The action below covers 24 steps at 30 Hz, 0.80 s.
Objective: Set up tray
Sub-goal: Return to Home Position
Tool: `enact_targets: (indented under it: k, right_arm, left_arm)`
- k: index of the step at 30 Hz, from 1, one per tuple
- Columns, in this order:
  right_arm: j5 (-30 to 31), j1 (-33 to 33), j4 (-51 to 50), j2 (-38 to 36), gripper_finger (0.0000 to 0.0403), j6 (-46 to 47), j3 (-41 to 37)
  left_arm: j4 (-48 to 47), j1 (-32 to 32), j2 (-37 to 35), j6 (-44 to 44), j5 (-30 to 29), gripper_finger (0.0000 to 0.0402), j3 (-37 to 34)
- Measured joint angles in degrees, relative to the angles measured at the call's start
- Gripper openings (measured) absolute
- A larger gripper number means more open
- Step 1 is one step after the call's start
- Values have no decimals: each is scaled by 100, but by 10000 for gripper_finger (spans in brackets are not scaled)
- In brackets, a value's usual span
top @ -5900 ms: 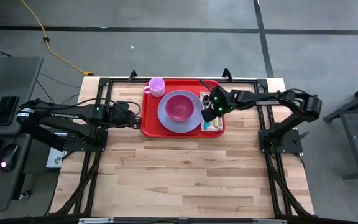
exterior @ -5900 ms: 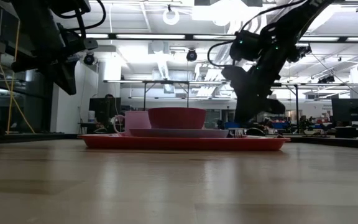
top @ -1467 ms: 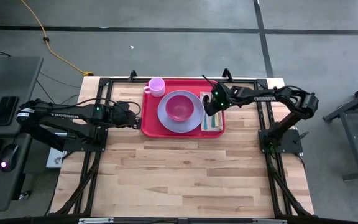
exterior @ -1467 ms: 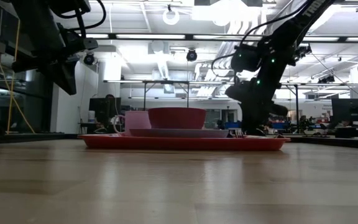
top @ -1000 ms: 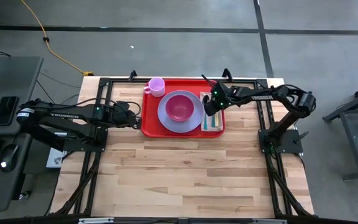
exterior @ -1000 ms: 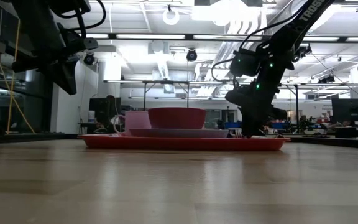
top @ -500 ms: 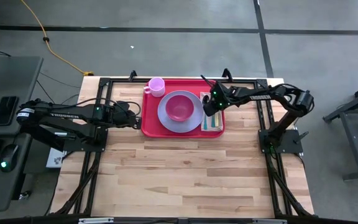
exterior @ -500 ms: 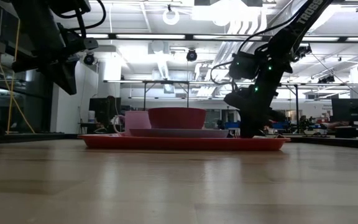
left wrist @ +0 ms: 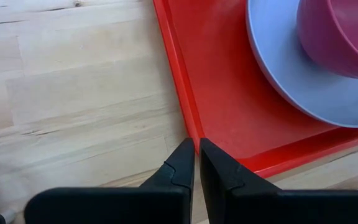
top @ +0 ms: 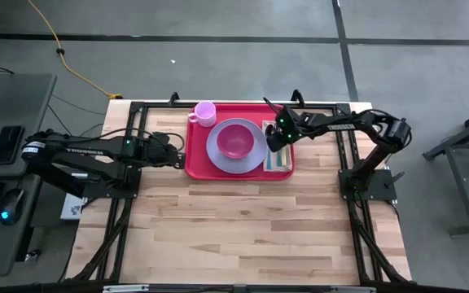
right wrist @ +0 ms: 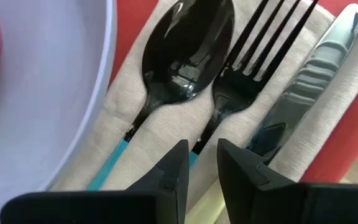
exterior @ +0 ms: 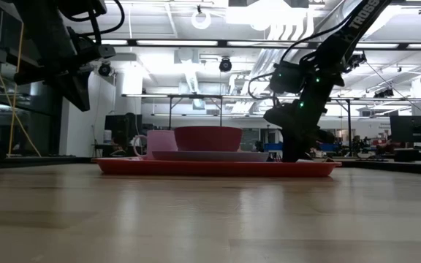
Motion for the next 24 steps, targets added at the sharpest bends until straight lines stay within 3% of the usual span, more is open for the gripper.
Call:
enact_targets:
  k: [12, 17, 24]
  right_arm:
    - [-413, -257, -40, -419, 66, -44, 20]
    - [-407, -255, -227, -1006, 66, -44, 20]
    - [-50, -255, -887, -2164, 53, -358, 20]
  left_arm:
    - [36, 1, 0, -9, 4, 56, 0]
    - [33, 2, -61, 191, -95, 56, 0]
    - [36, -1, -675, 653, -563, 56, 0]
